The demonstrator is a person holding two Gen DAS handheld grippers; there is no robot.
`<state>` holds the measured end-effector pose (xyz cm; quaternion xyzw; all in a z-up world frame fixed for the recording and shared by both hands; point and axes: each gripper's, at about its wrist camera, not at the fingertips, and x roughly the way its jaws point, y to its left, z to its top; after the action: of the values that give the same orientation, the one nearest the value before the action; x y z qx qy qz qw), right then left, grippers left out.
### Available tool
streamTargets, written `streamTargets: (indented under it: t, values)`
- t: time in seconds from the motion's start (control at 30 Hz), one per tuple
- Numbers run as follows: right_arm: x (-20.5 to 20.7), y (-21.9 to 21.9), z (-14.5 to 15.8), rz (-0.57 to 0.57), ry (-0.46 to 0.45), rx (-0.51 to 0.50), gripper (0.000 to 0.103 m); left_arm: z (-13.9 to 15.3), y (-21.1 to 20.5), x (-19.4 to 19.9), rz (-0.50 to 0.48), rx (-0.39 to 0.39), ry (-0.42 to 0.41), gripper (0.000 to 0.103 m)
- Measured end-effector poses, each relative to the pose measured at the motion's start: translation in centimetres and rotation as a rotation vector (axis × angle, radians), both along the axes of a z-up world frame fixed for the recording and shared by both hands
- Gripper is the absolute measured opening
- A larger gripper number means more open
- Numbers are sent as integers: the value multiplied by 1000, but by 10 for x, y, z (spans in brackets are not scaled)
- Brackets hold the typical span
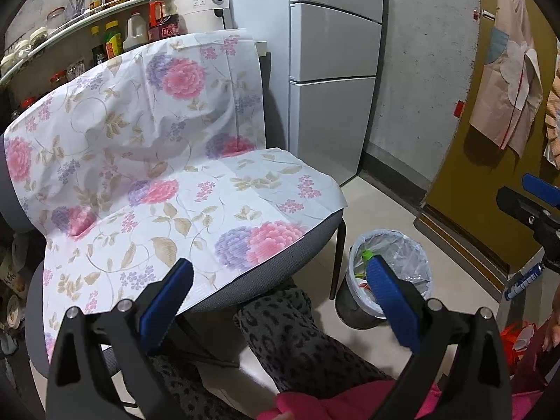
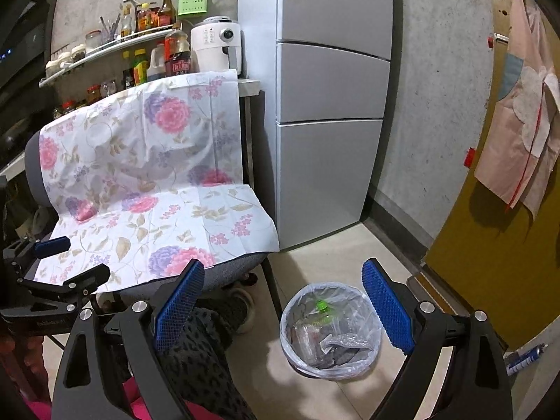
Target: Collect trash
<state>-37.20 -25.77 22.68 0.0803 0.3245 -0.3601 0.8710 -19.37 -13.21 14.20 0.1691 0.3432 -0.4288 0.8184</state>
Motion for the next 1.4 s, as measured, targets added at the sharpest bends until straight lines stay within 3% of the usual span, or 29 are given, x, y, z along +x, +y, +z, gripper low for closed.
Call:
streamTargets:
  t: [1.4]
  values:
    - [-1,-9,-1,-11,-4,6,91,11,4,0,22,-32,-2,96]
